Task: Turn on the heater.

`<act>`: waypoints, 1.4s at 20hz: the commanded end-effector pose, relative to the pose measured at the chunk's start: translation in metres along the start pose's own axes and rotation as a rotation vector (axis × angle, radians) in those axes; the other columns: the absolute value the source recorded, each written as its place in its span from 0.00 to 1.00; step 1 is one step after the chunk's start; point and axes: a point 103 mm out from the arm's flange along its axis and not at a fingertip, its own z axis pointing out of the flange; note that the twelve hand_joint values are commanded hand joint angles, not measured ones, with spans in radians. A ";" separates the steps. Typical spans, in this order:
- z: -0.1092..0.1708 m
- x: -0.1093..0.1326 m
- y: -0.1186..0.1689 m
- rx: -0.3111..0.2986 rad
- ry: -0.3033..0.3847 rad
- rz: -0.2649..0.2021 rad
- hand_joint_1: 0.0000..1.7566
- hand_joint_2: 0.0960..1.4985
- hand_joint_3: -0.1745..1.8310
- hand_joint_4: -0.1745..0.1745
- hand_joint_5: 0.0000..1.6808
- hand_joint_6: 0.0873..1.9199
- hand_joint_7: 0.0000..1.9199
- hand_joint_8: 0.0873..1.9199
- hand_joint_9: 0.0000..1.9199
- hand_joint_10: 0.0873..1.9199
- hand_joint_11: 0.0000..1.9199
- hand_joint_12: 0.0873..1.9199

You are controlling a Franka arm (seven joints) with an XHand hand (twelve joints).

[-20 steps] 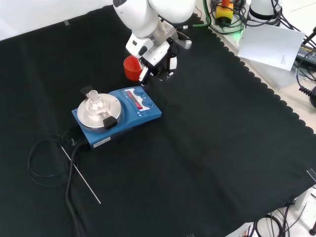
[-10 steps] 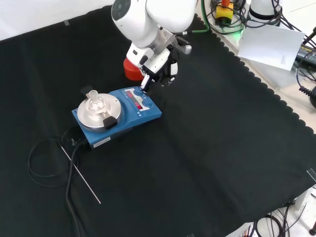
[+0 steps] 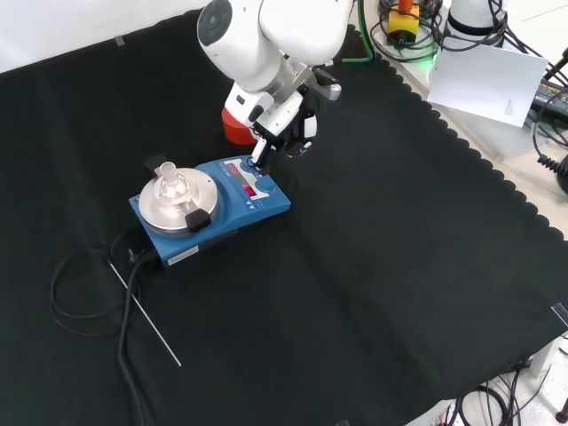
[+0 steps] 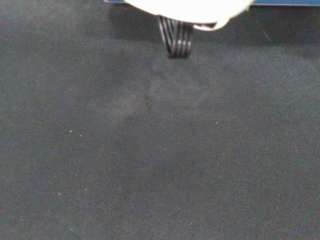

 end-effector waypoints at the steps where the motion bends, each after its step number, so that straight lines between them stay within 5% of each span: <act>1: 0.003 -0.002 0.004 0.008 -0.001 0.007 0.83 0.42 0.62 0.30 0.22 0.48 0.86 0.83 0.87 0.78 0.64 0.72; 28: 0.016 -0.001 0.014 -0.014 0.015 0.001 0.82 0.42 0.62 0.30 0.21 0.48 0.85 0.82 0.87 0.77 0.64 0.71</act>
